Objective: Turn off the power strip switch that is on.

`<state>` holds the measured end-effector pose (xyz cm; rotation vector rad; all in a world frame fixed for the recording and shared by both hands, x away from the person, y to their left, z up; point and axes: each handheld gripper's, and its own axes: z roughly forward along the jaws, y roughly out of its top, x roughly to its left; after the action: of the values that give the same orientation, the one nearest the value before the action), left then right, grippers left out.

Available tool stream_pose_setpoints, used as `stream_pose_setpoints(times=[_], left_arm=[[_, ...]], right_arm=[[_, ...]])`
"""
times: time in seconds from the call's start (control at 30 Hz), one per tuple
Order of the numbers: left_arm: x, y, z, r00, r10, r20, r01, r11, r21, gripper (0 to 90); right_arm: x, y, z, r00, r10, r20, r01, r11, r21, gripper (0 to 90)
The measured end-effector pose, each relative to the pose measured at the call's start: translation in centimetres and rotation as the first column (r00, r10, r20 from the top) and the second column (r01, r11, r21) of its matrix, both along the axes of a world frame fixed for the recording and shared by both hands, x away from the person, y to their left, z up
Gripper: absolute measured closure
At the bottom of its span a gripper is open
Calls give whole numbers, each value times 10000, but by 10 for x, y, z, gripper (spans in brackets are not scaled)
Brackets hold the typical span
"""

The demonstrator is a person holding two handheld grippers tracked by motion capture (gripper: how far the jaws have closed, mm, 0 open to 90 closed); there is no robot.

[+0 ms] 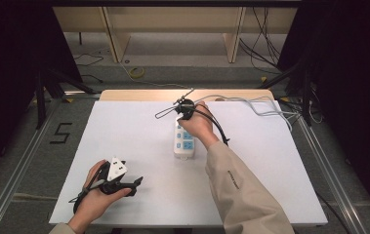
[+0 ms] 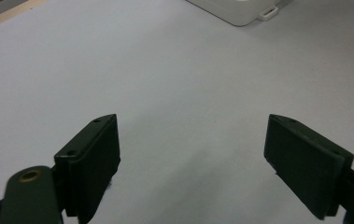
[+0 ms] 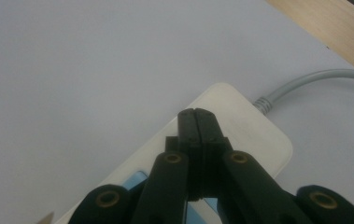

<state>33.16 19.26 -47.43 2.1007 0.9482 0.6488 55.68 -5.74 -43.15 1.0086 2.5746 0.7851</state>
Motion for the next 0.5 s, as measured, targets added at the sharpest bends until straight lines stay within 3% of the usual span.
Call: stream_pose_setpoints(times=[0.5], left_arm=[[0, 0, 0, 10000, 3, -8, -3, 10000, 58, 183]], right_arm=[[-22, -27, 6, 9990, -50, 448, 25, 9984, 561, 900]])
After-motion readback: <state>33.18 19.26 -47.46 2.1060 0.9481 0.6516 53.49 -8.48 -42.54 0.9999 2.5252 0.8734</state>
